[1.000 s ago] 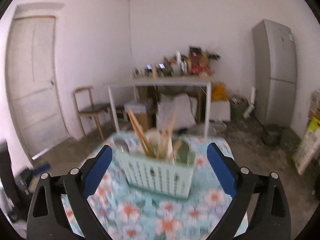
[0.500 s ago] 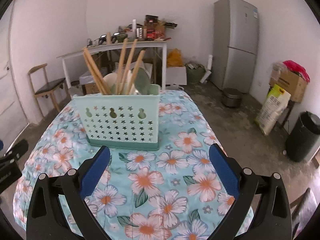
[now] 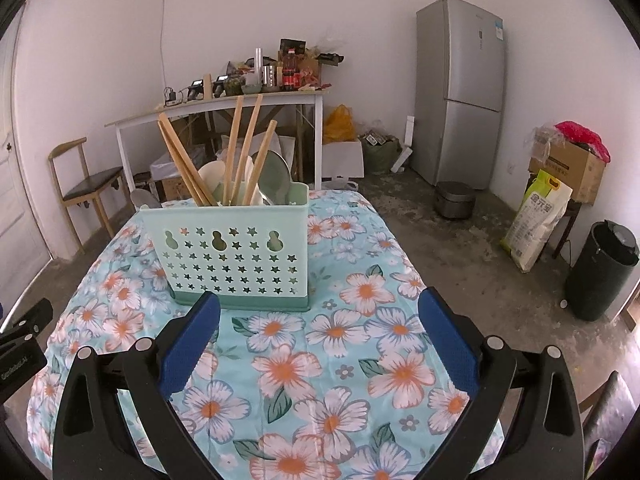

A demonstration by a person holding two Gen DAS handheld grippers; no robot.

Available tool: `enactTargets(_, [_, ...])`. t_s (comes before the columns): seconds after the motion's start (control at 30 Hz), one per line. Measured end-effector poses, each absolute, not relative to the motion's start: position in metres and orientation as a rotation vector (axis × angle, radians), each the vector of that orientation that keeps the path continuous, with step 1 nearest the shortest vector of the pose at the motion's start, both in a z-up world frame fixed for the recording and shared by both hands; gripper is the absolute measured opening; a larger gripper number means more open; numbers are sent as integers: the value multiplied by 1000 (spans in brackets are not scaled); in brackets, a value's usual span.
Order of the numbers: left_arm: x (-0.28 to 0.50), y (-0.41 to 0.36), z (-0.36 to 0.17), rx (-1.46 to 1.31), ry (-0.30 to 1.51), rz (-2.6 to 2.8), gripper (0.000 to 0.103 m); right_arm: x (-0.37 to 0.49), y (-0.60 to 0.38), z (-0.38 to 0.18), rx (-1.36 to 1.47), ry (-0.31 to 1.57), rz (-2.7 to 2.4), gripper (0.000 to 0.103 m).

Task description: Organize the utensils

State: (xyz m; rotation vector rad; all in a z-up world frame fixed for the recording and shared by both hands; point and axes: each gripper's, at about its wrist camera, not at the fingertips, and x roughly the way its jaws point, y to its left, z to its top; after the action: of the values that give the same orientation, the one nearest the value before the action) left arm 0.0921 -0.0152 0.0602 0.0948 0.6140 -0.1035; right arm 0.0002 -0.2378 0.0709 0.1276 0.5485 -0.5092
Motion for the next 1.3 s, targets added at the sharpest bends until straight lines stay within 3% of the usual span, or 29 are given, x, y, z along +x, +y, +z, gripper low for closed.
enactTargets(1.3, [94, -14, 57, 97, 618, -115, 95, 3, -233, 72, 133, 551, -490, 96])
